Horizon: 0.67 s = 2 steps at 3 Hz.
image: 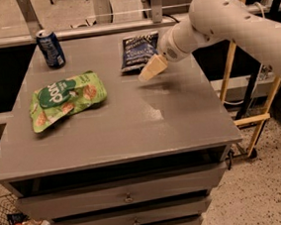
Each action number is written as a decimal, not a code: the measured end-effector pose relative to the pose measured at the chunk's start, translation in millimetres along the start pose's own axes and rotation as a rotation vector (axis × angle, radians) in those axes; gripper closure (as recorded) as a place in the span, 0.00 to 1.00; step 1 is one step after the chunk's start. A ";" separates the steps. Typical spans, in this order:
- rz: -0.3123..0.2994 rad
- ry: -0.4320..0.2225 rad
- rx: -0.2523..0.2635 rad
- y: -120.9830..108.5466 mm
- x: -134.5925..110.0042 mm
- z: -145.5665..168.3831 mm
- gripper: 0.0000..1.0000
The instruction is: Pick blue chip bag
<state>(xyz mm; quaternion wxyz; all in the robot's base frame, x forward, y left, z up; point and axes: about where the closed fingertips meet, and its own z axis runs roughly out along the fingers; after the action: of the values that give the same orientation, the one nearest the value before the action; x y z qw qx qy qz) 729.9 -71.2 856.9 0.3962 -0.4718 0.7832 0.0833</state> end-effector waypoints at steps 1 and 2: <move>0.008 0.000 -0.018 0.8 -4.4 16.2 0.26; 0.013 0.005 -0.030 1.8 -4.9 24.6 0.49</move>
Offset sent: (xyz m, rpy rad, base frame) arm 0.0180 0.0182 -0.0158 0.0124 0.0376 0.0086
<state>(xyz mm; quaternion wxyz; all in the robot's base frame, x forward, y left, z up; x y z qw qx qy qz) 743.0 -54.5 843.3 0.3867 -0.4728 0.7859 0.0964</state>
